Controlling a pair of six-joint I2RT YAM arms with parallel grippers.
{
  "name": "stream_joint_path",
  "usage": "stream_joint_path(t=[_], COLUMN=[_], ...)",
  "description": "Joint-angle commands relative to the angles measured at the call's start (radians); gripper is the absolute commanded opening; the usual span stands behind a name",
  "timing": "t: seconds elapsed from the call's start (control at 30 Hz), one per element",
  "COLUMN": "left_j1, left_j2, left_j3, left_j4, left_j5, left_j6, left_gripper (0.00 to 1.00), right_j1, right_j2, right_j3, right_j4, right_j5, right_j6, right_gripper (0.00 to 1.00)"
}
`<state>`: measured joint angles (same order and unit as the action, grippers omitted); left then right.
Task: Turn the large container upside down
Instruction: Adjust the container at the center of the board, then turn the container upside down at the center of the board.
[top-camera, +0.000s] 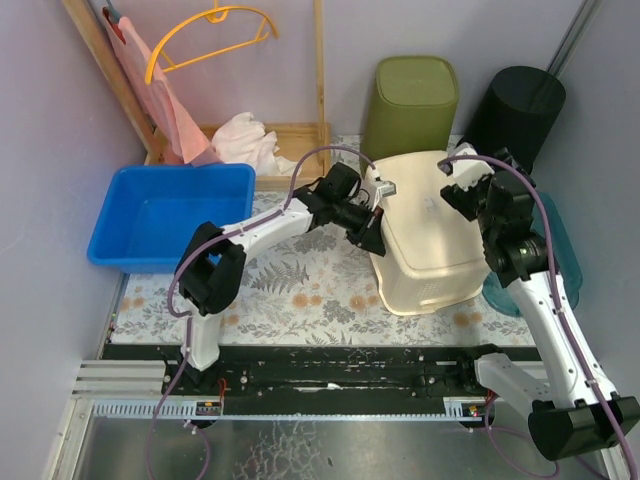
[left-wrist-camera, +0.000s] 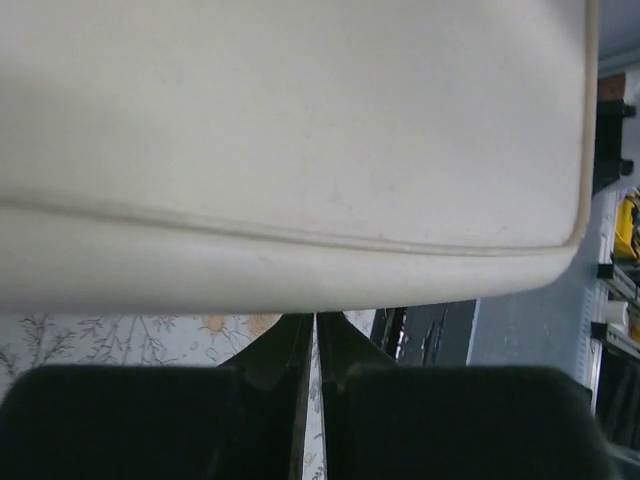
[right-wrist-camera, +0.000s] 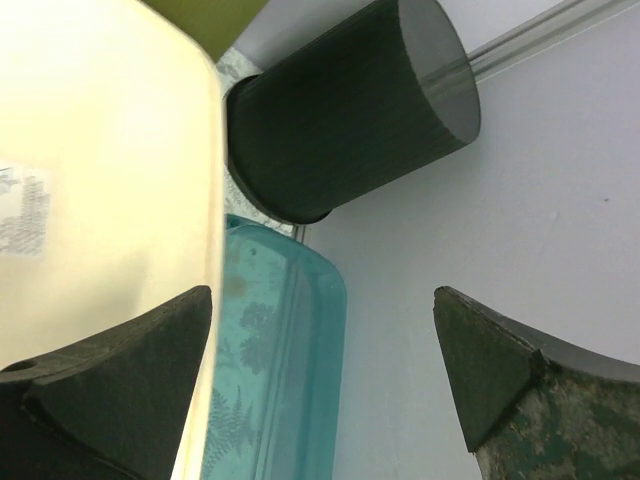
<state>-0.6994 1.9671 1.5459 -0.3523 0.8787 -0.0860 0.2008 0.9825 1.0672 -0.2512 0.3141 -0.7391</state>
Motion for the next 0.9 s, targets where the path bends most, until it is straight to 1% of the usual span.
stream_joint_path(t=[0.0,0.1,0.17,0.23,0.33,0.37,0.4,0.47,0.53,0.6,0.63,0.67,0.7,0.73,0.77,0.83,0.87], left_j1=[-0.003,-0.006,-0.007,-0.007,-0.006,-0.005,-0.006,-0.004,0.002,0.025,0.06,0.113,0.209,0.321,0.436,0.657,0.74], left_j2=[0.065,0.092,0.055,-0.027,-0.192,-0.254,-0.314,-0.421,-0.507,-0.577,-0.622,-0.663,-0.699,-0.734,-0.758,-0.784,-0.786], left_j3=[0.121,0.185,0.203,0.191,0.162,0.145,0.125,0.079,0.066,0.05,0.027,-0.002,-0.025,-0.04,-0.05,-0.037,-0.021], left_j4=[0.112,0.074,0.027,-0.036,-0.142,-0.167,-0.187,-0.229,-0.297,-0.351,-0.348,-0.326,-0.318,-0.307,-0.311,-0.37,-0.413], left_j5=[-0.176,-0.165,-0.163,-0.191,-0.267,-0.29,-0.315,-0.365,-0.425,-0.542,-0.606,-0.669,-0.655,-0.615,-0.567,-0.459,-0.418], left_j6=[-0.059,-0.067,-0.028,0.051,0.17,0.205,0.235,0.295,0.334,0.361,0.358,0.343,0.331,0.316,0.299,0.299,0.3], left_gripper=[0.03,0.03,0.03,0.03,0.04,0.06,0.12,0.31,0.38,0.46,0.49,0.59,0.66,0.71,0.76,0.79,0.8], right_j1=[-0.015,-0.019,-0.02,-0.021,-0.019,-0.019,-0.018,-0.018,-0.017,-0.018,-0.018,-0.017,-0.018,-0.016,-0.013,0.012,0.038], right_j2=[-0.044,-0.042,-0.037,-0.027,0.001,0.012,0.025,0.054,0.081,0.11,0.129,0.159,0.194,0.231,0.272,0.355,0.391], right_j3=[-0.011,-0.009,-0.002,0.015,0.063,0.084,0.106,0.152,0.185,0.214,0.231,0.25,0.264,0.268,0.263,0.243,0.25], right_j4=[-0.05,-0.074,-0.082,-0.104,-0.185,-0.219,-0.251,-0.285,-0.297,-0.295,-0.296,-0.311,-0.31,-0.277,-0.194,0.032,0.109], right_j5=[-0.079,-0.125,-0.158,-0.207,-0.367,-0.435,-0.505,-0.623,-0.702,-0.811,-0.892,-1.012,-1.133,-1.262,-1.37,-1.481,-1.494], right_j6=[0.019,0.042,0.062,0.091,0.116,0.117,0.118,0.132,0.165,0.218,0.258,0.291,0.347,0.431,0.561,0.838,0.92], right_gripper=[0.99,0.99,0.99,0.99,0.99,0.99,0.99,0.99,0.99,0.99,0.99,0.99,0.99,0.99,0.99,0.99,0.99])
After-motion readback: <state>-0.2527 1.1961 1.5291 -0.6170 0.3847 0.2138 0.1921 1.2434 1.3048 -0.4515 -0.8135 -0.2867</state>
